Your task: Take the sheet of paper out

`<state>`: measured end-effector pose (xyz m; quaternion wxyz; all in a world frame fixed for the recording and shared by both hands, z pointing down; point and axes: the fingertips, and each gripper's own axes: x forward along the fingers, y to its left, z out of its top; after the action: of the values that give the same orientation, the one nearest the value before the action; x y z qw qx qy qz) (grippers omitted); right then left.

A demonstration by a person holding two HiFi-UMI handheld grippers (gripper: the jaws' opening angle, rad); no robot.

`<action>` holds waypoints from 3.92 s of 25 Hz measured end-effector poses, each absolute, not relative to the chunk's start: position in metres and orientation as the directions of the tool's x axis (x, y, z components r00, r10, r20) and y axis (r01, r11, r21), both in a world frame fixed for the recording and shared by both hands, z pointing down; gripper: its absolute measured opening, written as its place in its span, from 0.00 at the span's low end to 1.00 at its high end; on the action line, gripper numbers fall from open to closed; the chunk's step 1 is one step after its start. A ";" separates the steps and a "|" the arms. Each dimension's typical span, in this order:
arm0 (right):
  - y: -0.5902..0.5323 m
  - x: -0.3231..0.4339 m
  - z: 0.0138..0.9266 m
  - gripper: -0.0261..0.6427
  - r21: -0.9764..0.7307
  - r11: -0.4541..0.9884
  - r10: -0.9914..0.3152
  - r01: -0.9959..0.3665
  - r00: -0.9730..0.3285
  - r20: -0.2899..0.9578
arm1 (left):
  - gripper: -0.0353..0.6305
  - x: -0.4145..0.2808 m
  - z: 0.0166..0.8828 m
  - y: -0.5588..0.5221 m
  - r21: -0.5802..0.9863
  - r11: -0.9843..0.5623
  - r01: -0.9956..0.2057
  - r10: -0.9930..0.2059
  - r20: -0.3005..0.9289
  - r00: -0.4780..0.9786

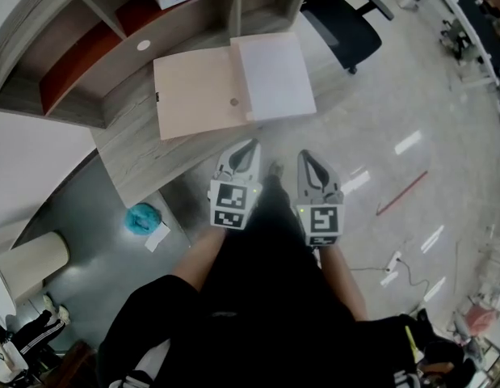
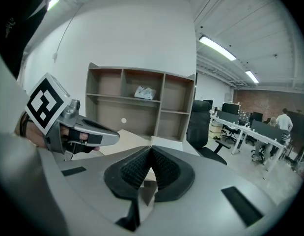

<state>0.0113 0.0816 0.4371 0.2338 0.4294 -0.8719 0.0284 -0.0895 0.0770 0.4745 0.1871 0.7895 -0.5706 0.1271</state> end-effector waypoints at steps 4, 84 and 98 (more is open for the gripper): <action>0.058 0.014 0.438 0.06 0.137 0.643 -0.724 -0.753 -0.539 0.431 | 0.12 -0.085 0.478 0.058 0.181 -0.267 -0.947 -0.851 0.416 0.320; -0.174 -0.040 0.577 0.06 -0.063 0.837 -0.373 -0.543 -0.652 0.660 | 0.23 -0.142 0.659 -0.114 0.510 0.139 -0.849 -0.508 0.772 0.382; -0.178 -0.024 0.588 0.06 -0.098 0.794 -0.380 -0.600 -0.616 0.690 | 0.33 -0.135 0.677 -0.116 0.672 0.261 -0.693 -0.492 0.710 0.504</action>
<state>-0.0243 -0.1782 0.5879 0.3393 0.2772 -0.8842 0.1620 -0.1355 -0.1164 0.6772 0.6236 0.6026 -0.4915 0.0804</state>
